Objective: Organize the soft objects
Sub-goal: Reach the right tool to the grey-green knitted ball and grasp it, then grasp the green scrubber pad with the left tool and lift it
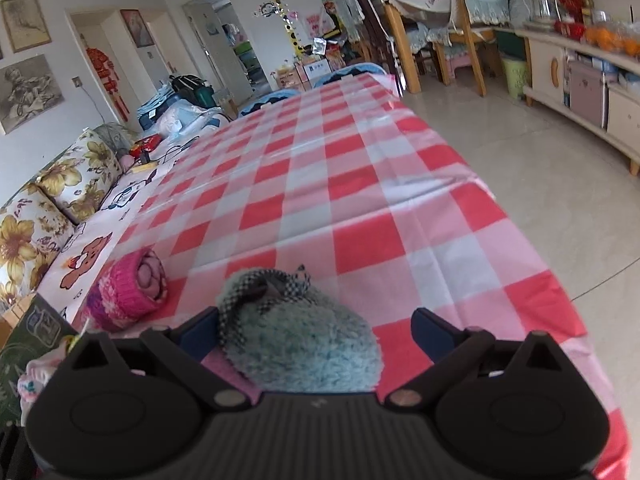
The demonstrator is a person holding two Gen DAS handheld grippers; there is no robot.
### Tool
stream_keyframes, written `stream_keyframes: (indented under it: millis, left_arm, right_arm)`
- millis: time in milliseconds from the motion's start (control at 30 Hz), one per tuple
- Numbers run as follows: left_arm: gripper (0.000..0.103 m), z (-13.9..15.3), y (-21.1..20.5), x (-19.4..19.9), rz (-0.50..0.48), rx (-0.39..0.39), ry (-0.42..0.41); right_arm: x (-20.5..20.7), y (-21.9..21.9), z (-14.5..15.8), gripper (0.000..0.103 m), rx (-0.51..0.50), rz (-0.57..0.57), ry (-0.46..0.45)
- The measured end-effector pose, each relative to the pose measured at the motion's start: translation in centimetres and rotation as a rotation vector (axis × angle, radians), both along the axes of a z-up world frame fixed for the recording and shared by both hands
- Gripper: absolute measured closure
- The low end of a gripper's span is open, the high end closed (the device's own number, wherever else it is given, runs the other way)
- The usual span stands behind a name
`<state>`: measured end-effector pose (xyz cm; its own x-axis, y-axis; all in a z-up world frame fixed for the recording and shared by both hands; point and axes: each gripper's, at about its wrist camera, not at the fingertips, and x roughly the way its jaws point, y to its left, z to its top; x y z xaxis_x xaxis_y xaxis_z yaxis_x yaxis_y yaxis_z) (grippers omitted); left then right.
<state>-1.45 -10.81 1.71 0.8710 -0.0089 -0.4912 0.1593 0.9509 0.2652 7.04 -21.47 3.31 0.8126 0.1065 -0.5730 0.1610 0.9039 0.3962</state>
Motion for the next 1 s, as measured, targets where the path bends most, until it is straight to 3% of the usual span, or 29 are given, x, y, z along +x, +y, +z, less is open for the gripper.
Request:
stream_keyframes:
  millis: [167, 400, 700, 1000]
  left_arm:
    - [0.029, -0.1, 0.0, -0.7, 0.013, 0.005, -0.005]
    - [0.048, -0.1, 0.4, -1.1, 0.009, 0.0, -0.01]
    - [0.061, 0.7, 1.4, -1.7, -0.015, -0.053, -0.002]
    - [0.065, 1.3, 2.7, -3.0, -0.035, -0.122, 0.018]
  right_arm:
    - [0.3, 0.2, -0.3, 0.005, -0.013, 0.012, -0.003]
    - [1.0, 0.5, -0.6, 0.024, 0.013, 0.044, 0.026]
    - [0.6, 0.9, 0.0, 0.03, -0.03, 0.059, 0.051]
    - [-0.8, 0.6, 1.4, 0.03, -0.063, 0.044, 0.057]
